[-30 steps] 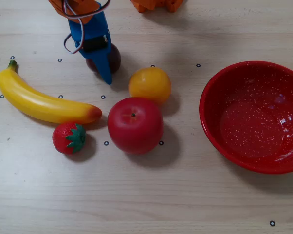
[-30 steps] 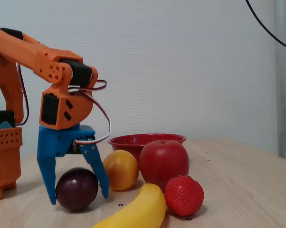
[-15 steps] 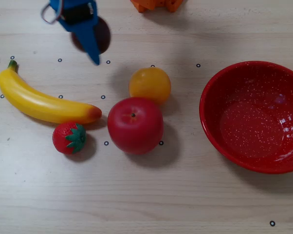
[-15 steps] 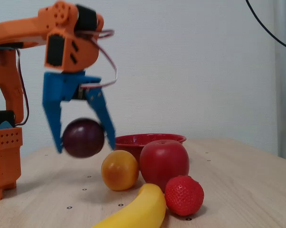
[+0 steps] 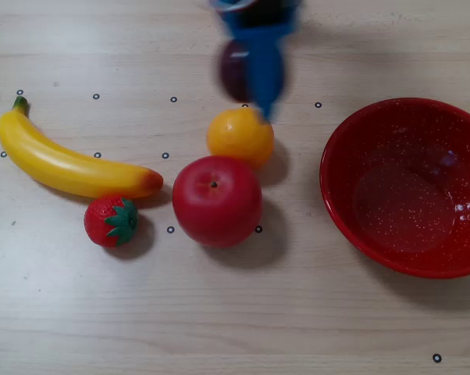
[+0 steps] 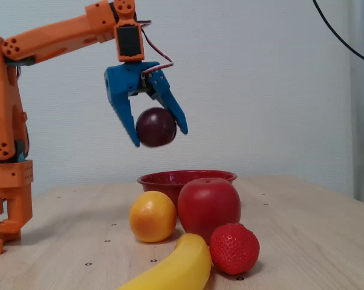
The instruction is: Put plum in the red bowl.
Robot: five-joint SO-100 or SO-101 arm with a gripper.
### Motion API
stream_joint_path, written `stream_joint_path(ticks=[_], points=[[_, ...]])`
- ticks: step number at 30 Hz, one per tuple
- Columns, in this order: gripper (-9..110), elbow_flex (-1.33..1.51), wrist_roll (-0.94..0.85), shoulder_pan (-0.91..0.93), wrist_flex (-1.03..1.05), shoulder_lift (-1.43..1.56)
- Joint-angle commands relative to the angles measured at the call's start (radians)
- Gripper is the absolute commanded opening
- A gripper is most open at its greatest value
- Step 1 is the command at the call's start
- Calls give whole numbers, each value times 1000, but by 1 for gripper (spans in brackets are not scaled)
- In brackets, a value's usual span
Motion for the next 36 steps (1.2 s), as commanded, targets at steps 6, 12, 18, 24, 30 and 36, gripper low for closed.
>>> stream_joint_path(ticks=[6, 12, 18, 24, 30, 36], points=[[0, -67, -305, 273, -210, 137], [0, 75, -296, 345, -552, 114], [0, 311, -138, 373, -962, 71], [0, 528, 28, 394, -1302, 12], [11, 583, 117, 411, -1358, -72], [29, 548, 121, 411, -1239, -137]])
